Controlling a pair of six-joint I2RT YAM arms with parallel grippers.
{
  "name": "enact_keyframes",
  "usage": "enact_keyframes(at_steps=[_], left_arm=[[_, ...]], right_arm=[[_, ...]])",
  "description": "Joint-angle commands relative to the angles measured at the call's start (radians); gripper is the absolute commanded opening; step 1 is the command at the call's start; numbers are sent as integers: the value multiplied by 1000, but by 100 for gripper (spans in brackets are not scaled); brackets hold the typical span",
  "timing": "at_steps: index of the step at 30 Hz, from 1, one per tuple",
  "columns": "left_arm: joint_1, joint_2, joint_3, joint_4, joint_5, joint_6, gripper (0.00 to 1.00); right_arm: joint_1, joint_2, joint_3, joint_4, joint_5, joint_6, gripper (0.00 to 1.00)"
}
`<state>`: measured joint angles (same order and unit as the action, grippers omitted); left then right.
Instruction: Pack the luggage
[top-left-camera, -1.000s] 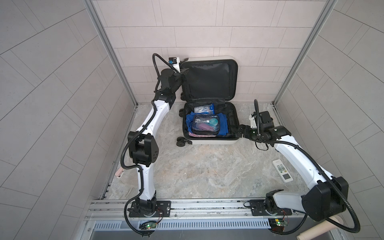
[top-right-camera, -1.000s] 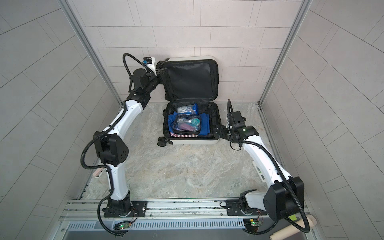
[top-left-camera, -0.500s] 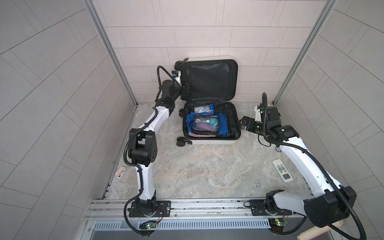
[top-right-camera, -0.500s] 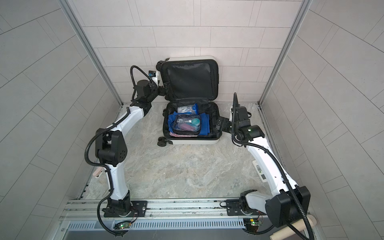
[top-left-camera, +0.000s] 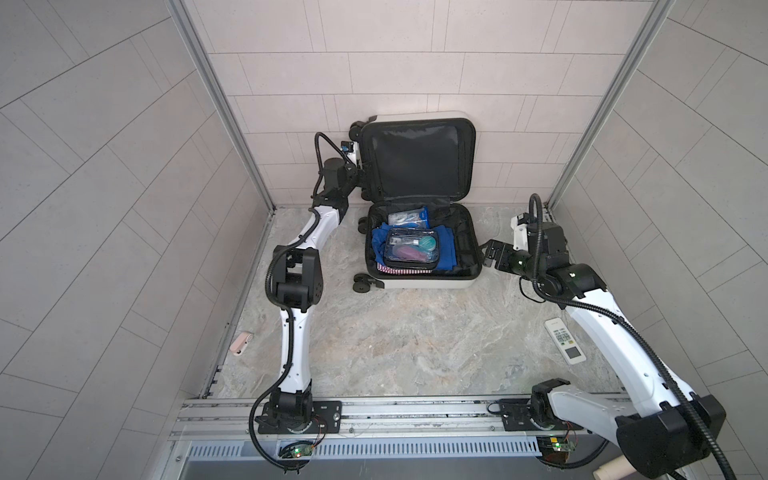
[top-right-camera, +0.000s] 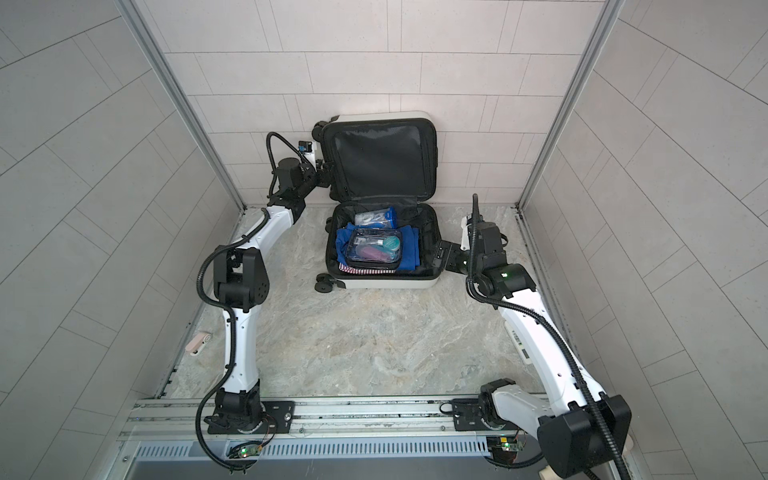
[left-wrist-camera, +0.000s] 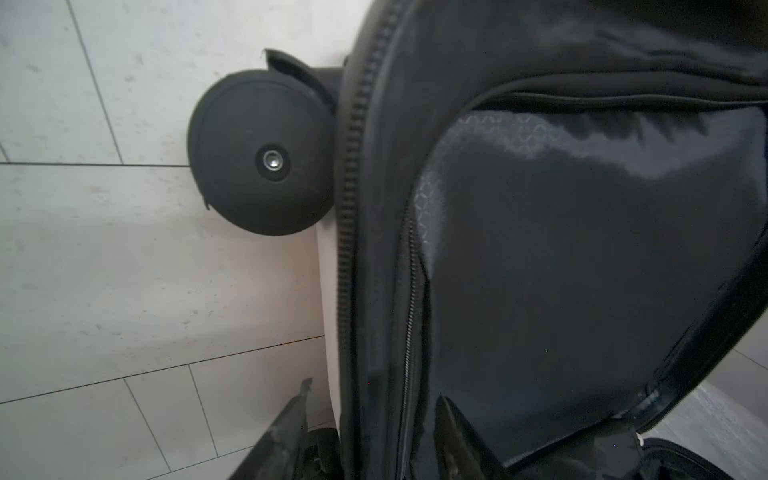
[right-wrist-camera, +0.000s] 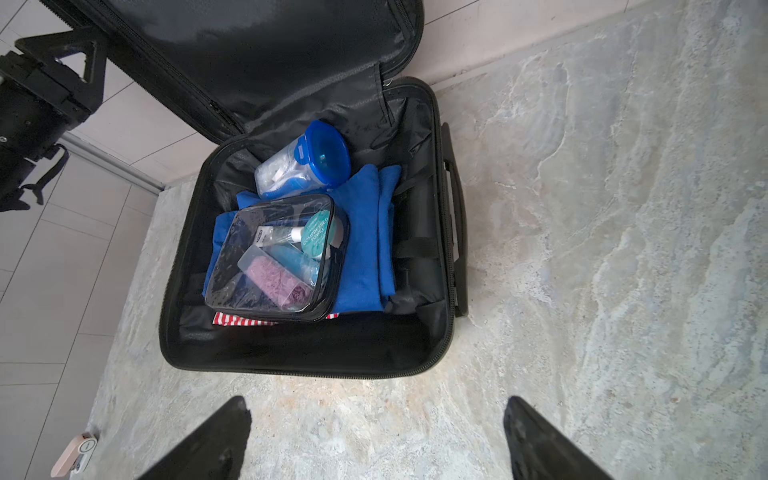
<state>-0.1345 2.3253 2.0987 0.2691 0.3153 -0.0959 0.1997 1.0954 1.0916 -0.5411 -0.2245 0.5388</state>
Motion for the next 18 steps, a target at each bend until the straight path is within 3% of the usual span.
enact_keyframes(at_steps=[1, 15, 18], left_arm=[[1, 20, 70, 34, 32, 24, 49], [2, 162, 280, 82, 25, -30, 31], [2, 172, 285, 94, 24, -45, 21]], right_arm=[[-3, -42, -27, 17, 3, 1, 97], [4, -52, -87, 33, -16, 37, 95], [6, -47, -100, 42, -16, 42, 94]])
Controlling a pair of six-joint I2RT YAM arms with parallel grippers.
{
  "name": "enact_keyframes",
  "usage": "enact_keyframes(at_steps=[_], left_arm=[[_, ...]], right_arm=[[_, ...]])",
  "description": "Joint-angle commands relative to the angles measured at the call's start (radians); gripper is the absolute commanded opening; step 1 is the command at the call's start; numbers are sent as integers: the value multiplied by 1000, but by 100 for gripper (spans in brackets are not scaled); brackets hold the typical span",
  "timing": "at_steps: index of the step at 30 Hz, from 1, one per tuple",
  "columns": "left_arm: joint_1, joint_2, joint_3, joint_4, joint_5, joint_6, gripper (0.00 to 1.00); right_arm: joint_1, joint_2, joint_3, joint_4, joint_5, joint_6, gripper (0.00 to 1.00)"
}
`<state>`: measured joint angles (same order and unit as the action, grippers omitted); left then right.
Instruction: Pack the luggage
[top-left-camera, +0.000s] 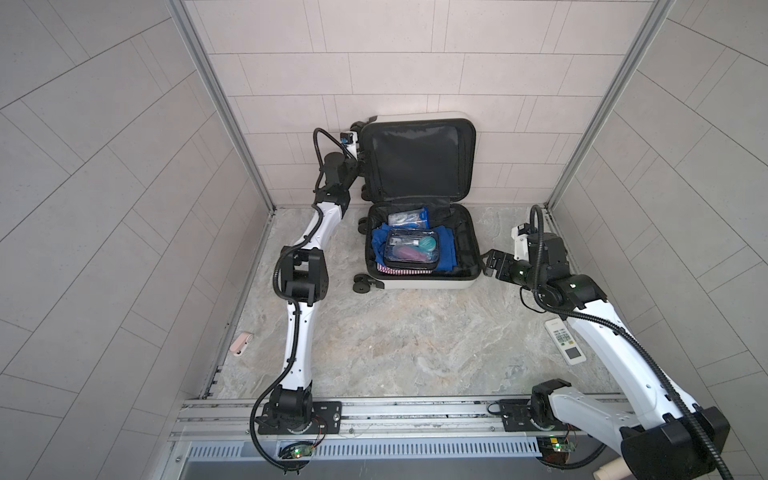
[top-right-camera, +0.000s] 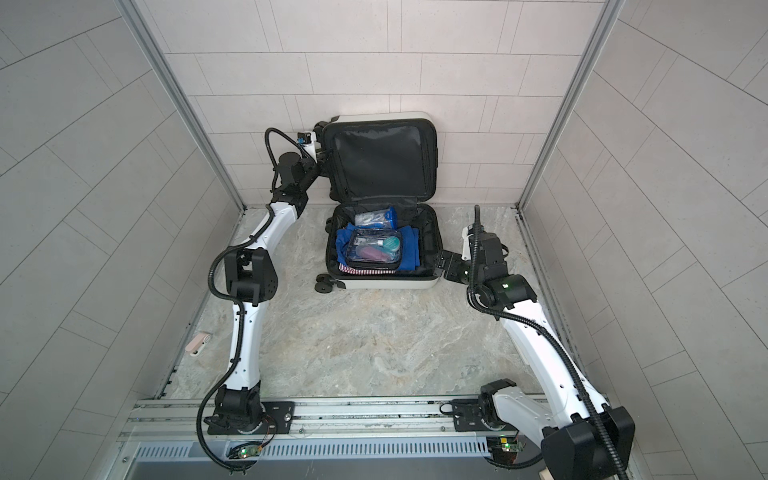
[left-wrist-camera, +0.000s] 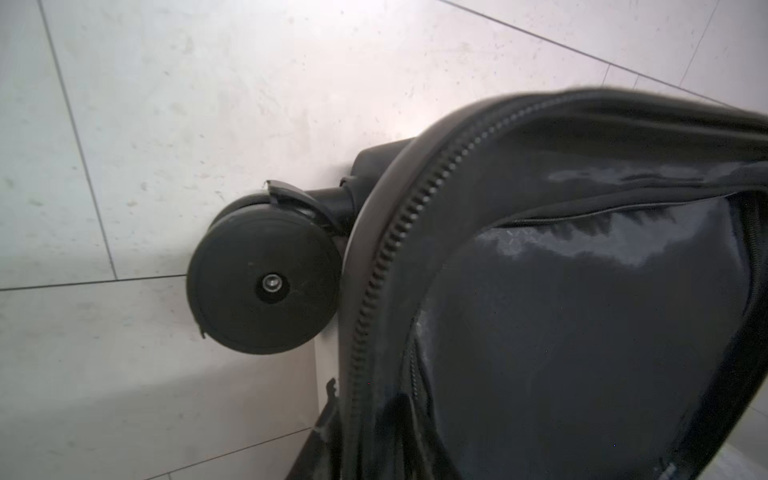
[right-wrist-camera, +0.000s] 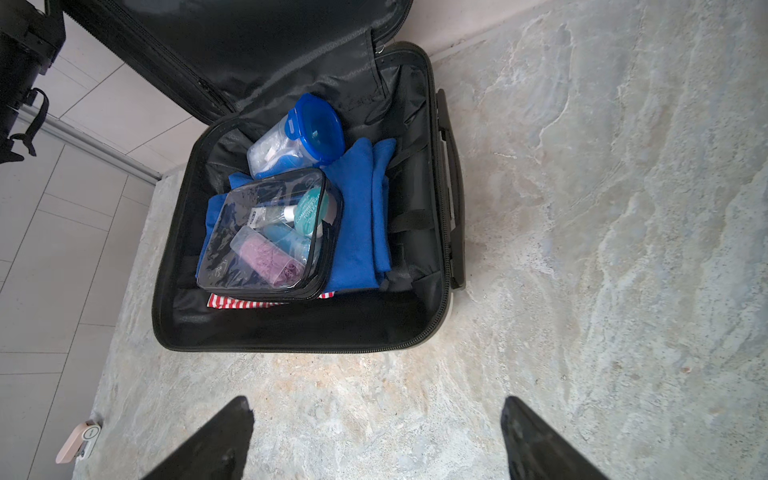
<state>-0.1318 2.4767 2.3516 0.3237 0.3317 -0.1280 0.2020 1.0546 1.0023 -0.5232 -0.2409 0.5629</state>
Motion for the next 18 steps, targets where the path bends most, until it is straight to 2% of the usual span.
enact_keyframes(at_steps=[1, 5, 9, 18], left_arm=[[-2, 18, 31, 45, 13, -15, 16], [-2, 4, 23, 67, 42, -31, 0], [-6, -44, -54, 130, 64, -41, 0], [-30, -241, -371, 344, 61, -61, 0]], right_arm=[[5, -3, -14, 28, 0, 18, 94], [8, 15, -16, 40, 0, 17, 94], [13, 38, -23, 61, 2, 22, 93], [15, 114, -71, 126, 22, 60, 88]])
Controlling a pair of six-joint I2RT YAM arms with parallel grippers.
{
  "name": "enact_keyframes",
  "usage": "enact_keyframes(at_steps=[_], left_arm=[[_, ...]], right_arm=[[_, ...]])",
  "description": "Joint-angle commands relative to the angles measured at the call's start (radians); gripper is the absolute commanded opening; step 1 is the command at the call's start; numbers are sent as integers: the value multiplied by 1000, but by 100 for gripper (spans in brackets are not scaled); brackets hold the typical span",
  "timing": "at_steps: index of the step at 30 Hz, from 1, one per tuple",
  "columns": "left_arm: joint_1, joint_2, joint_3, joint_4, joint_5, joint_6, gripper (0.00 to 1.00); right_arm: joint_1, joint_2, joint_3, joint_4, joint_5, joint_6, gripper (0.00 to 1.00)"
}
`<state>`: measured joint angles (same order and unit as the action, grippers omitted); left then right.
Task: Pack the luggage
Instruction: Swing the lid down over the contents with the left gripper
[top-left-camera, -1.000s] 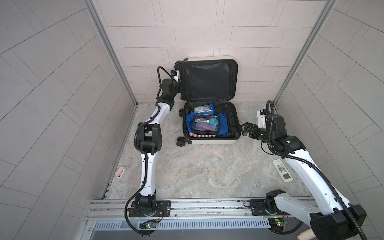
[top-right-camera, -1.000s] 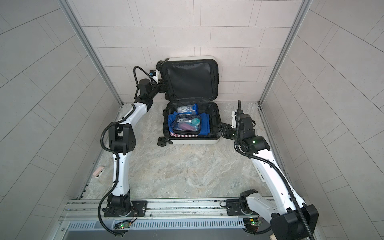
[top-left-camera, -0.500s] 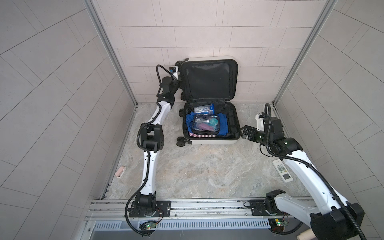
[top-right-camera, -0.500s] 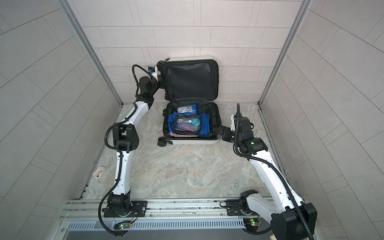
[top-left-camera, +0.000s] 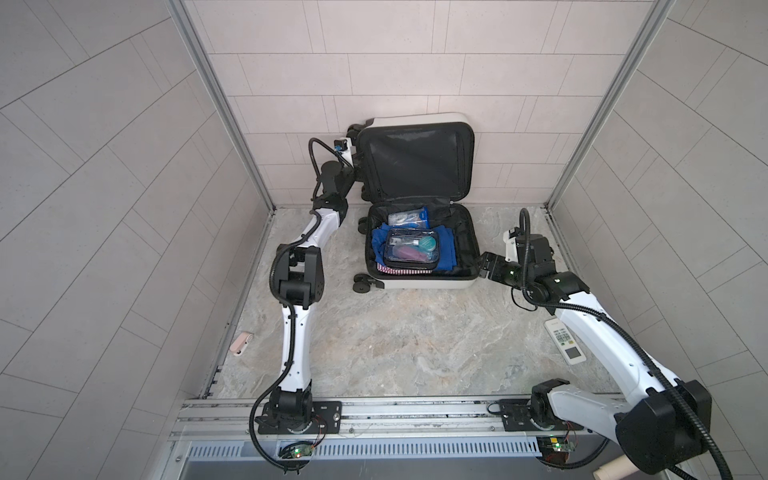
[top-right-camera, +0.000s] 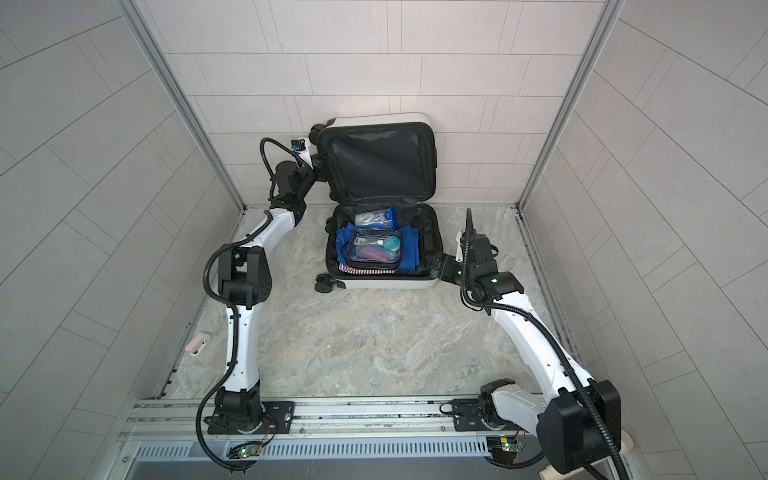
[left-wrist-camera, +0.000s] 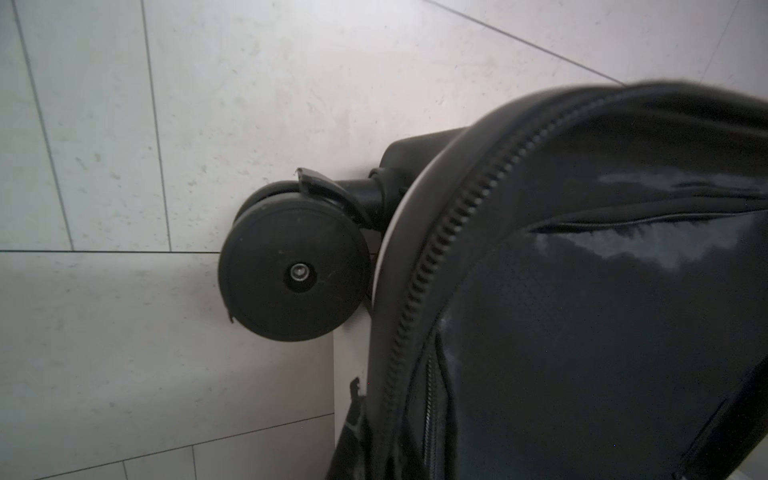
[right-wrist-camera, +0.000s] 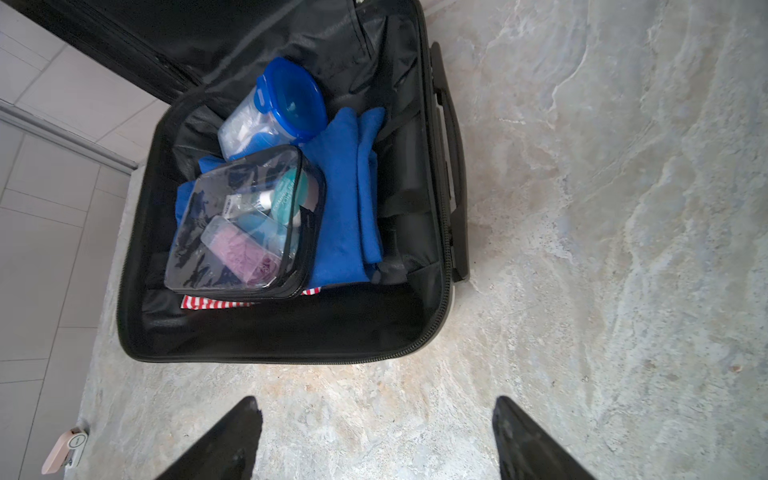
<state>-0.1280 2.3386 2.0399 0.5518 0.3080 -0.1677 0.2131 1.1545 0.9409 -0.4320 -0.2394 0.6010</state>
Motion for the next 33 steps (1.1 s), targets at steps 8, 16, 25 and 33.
enact_keyframes(at_steps=[8, 16, 25, 33], left_arm=[[-77, -271, -326, 263, 47, -32, 0], [-120, -476, -684, 419, -29, -51, 0], [-207, -707, -1086, 539, -145, -32, 32], [-279, -941, -1496, 604, -328, -72, 64]], right_arm=[[3, 67, -33, 39, 63, 36, 85], [-74, 95, -59, 19, 26, 69, 85], [-135, 141, -51, -7, -34, 51, 85], [-173, 118, -47, -43, -49, 54, 86]])
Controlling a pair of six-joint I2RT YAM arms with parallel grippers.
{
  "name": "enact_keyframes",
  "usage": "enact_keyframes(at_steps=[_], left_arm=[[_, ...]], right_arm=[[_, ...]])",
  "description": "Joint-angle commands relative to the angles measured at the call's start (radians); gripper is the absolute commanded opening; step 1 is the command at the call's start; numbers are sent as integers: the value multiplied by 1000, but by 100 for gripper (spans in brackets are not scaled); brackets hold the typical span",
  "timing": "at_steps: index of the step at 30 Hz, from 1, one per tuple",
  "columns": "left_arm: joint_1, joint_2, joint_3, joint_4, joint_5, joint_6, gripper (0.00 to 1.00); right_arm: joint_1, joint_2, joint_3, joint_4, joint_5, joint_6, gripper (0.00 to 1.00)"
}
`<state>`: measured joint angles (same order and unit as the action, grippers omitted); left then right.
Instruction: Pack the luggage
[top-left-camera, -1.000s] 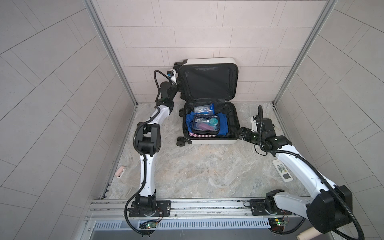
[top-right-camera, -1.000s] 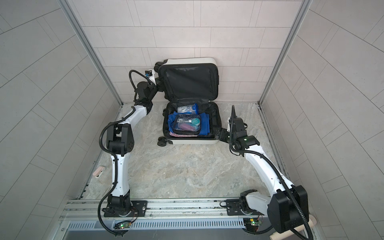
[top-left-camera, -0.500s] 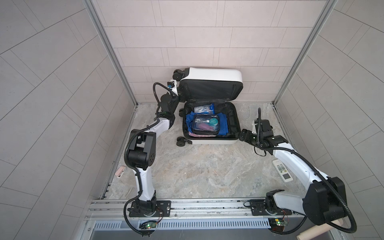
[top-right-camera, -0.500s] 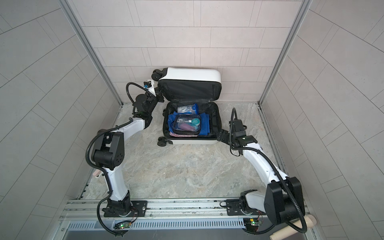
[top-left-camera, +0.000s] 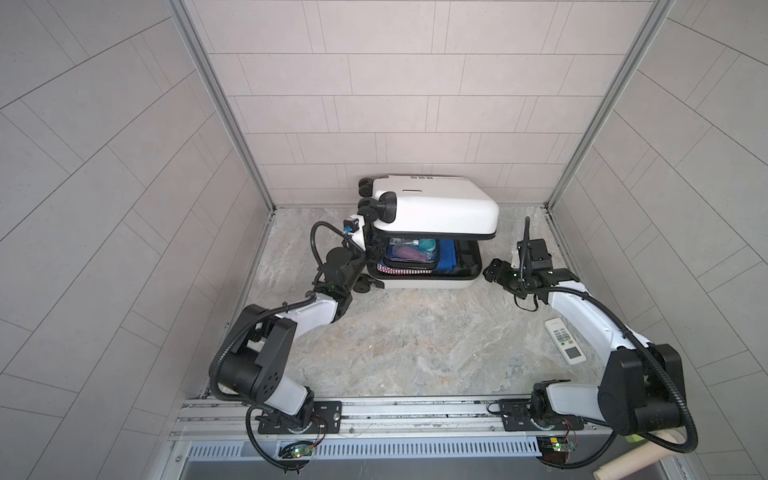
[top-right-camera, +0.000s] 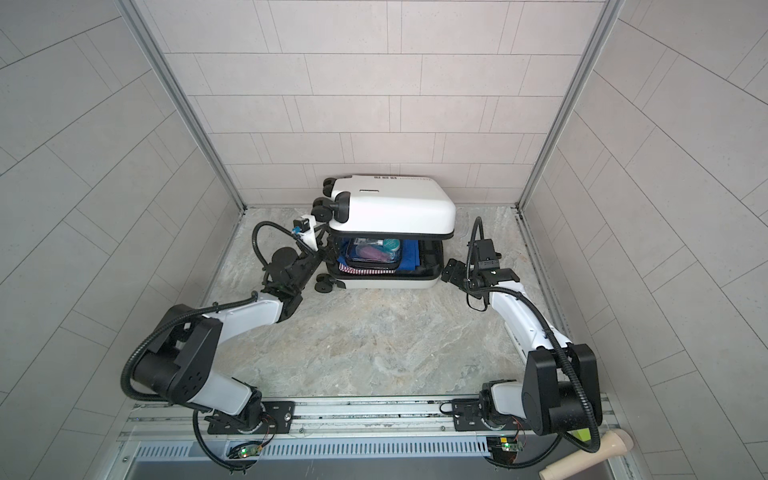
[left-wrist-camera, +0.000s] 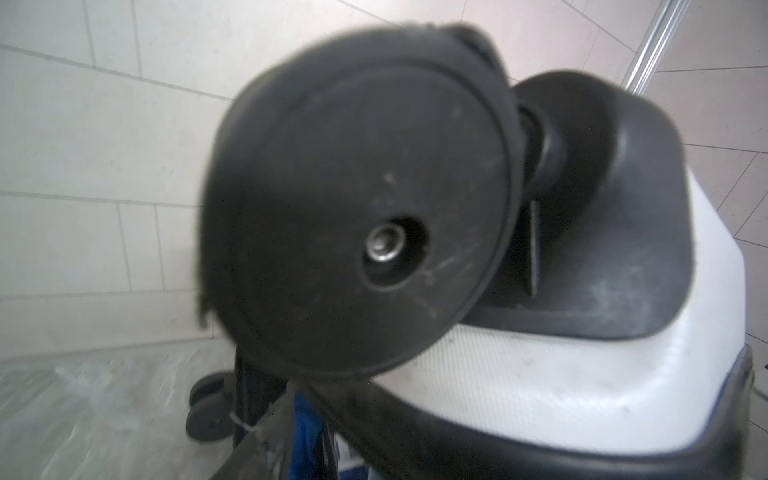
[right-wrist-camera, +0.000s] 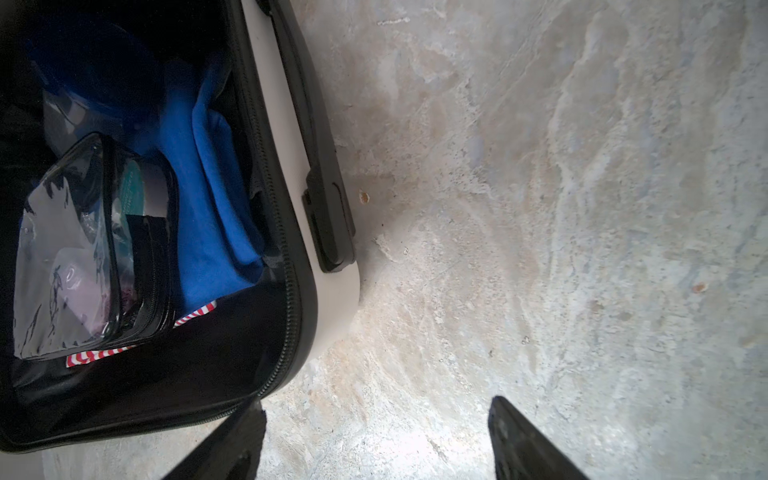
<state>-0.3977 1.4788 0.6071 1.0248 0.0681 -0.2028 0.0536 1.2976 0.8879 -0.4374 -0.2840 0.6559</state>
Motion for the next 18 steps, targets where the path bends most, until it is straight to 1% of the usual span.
enact_keyframes(at_steps=[1, 3, 5, 8, 10, 12, 15, 17, 18], left_arm=[[-16, -117, -110, 130, -101, -50, 65], [-32, -193, -182, 94, -149, -75, 65], [-41, -292, -236, 0, -178, -117, 65], [-47, -454, -271, -231, -227, -204, 64], [-50, -570, -284, -393, -232, -258, 63], [-51, -686, -290, -534, -239, -294, 62], [-52, -851, -272, -741, -263, -306, 62], [-53, -912, -233, -867, -281, -307, 65], [-53, -924, -199, -928, -289, -307, 68]], right_arm=[[-17, -31, 5, -45, -3, -3, 86], [-22, -41, 1, -69, 6, -3, 87], [-31, -49, -5, -92, 9, 0, 87], [-44, -65, -19, -118, 28, 3, 87], [-55, -81, -35, -120, 24, 8, 88], [-58, -92, -40, -130, 25, 8, 89], [-64, -112, -36, -142, 17, 6, 89], [-67, -133, -34, -128, -14, -3, 89], [-68, -148, -36, -107, -49, -10, 89]])
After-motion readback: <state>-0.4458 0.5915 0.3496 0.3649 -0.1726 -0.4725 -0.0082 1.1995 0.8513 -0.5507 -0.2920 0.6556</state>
